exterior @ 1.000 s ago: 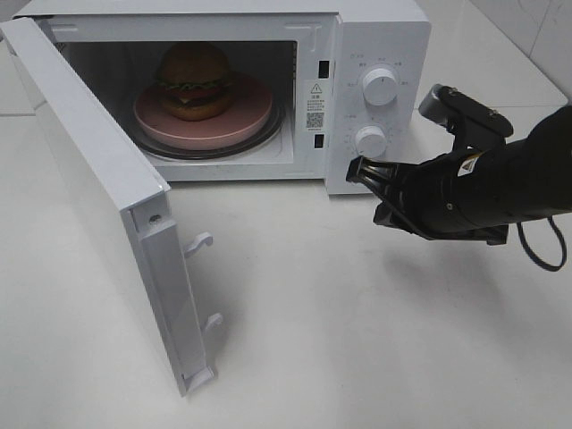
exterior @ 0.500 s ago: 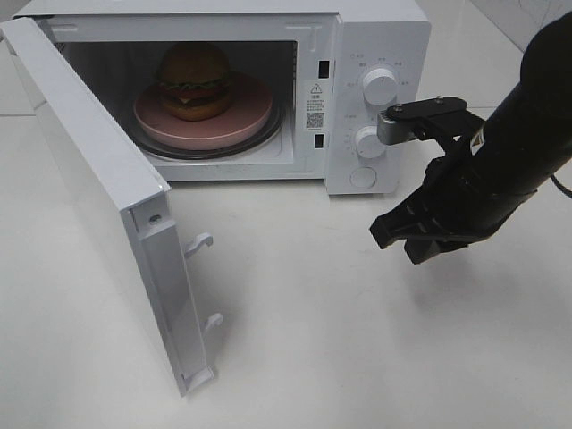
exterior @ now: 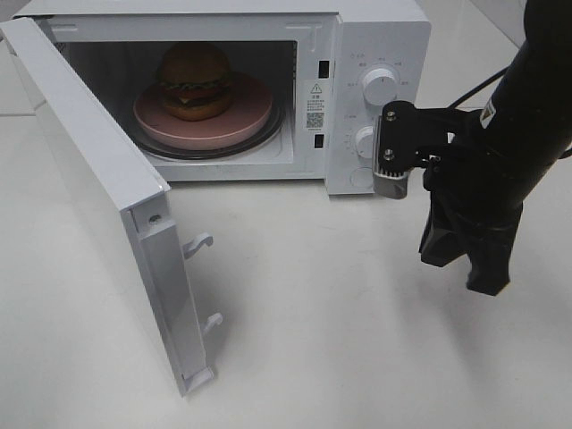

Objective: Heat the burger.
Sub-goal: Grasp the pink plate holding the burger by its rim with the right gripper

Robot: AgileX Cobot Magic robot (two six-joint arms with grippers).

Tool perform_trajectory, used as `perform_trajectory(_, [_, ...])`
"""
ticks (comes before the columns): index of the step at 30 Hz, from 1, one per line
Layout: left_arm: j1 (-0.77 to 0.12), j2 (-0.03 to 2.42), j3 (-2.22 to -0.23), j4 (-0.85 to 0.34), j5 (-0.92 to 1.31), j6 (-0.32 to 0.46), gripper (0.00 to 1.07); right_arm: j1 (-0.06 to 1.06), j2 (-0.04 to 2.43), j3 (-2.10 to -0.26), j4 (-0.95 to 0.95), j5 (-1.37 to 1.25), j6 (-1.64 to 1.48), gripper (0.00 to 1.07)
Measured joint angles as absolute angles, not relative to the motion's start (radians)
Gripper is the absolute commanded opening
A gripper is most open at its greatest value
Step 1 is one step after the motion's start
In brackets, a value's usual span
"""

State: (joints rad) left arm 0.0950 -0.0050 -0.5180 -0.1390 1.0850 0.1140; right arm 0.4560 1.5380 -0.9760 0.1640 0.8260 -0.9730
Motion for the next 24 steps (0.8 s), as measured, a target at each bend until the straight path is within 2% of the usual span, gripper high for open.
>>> perform_trajectory(6, [0.095, -0.005, -0.518, -0.139, 1.085, 0.114, 1.01, 0.497, 1.502, -0.976, 0.157, 0.825, -1.306, 0.09])
perform_trajectory(11, [0.095, -0.005, -0.518, -0.139, 1.085, 0.114, 1.01, 0.521, 1.500, -0.976, 0.120, 0.822, -1.411, 0.11])
perform_trajectory(14, [0.095, -0.005, -0.518, -0.139, 1.085, 0.114, 1.01, 0.543, 1.500, -0.976, 0.068, 0.801, -1.433, 0.16])
perform_trajectory(15, [0.095, -0.005, -0.518, -0.139, 1.085, 0.114, 1.01, 0.554, 1.500, -0.976, 0.045, 0.771, -1.433, 0.23])
perform_trajectory(16, [0.095, -0.005, -0.518, -0.139, 1.085, 0.114, 1.01, 0.554, 1.500, -0.976, 0.045, 0.771, -1.433, 0.23])
perform_trajectory(17, [0.095, -0.005, -0.518, -0.139, 1.085, 0.114, 1.01, 0.555, 1.500, -0.976, 0.027, 0.738, -1.429, 0.34])
perform_trajectory(18, [0.095, -0.005, -0.518, -0.139, 1.085, 0.114, 1.01, 0.555, 1.500, -0.976, 0.027, 0.738, -1.429, 0.34])
perform_trajectory(19, [0.095, -0.005, -0.518, -0.139, 1.085, 0.114, 1.01, 0.555, 1.500, -0.976, 0.023, 0.716, -1.422, 0.41])
perform_trajectory(20, [0.095, -0.005, -0.518, -0.139, 1.085, 0.114, 1.01, 0.555, 1.500, -0.976, 0.015, 0.675, -1.394, 0.55])
perform_trajectory(23, [0.095, -0.005, -0.518, -0.139, 1.085, 0.114, 1.01, 0.555, 1.500, -0.976, 0.013, 0.652, -1.375, 0.61])
perform_trajectory(24, [0.095, -0.005, -0.518, -0.139, 1.085, 0.114, 1.01, 0.555, 1.500, -0.976, 0.007, 0.615, -1.339, 0.77])
